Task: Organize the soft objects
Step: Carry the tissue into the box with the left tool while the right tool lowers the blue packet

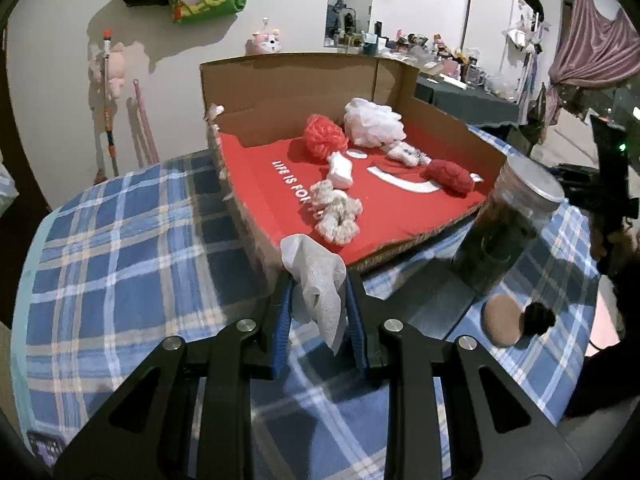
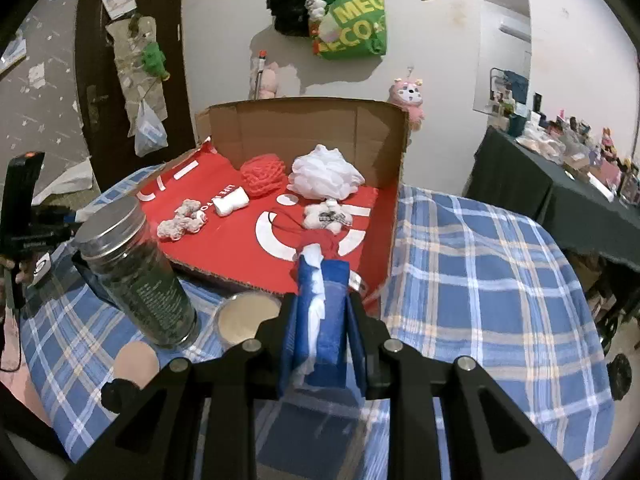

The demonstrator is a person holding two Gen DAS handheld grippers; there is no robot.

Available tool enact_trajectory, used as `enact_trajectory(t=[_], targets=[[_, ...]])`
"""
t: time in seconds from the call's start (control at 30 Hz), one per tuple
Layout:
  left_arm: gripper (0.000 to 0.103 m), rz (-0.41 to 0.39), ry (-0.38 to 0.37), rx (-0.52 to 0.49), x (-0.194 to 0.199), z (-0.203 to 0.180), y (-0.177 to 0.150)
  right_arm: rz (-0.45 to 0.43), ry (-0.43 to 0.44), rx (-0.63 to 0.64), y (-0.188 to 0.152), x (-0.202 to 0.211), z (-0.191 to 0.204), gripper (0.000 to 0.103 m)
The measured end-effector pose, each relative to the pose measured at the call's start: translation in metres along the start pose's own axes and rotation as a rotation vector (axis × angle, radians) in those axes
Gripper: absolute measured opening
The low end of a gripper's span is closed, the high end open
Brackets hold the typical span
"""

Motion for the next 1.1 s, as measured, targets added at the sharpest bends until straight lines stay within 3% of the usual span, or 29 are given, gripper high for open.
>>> enact_trajectory(t=[0.37,0.67,0.83,1.1], targets=[[0.024,0.041,-0.102,-0.083,-0.028,-0.033,0.055,0.084,0.056,0.052,0.031,-0.035,-0.006,0.026],[0.024,0.189,-0.186,-0.198,-0.073,-0.086,0.085,0.199,0.173,0.05,0.064,-0.081,0.0,0.026],[0.024,0.261,-0.176,-0.254,-0.099,-0.094,0.09,0.284,0.22,0.028,0.073,-0.109,0.004,0.026],[0.024,0.344,-0.181,-0.299,-0.125,-0.101,0.094,0.429,0.224,0.023,0.071,-0.146,0.007,0.026]])
Point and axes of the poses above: each gripper's, at about its wrist camera, not at the fingertips, and x roughly against the way its jaws point, z to its left, y to its top, the point moved 6 cm from there along -x, roughly the way its jaws point, and after that the axes turned 14 degrees about y, right-handed, at the moved point
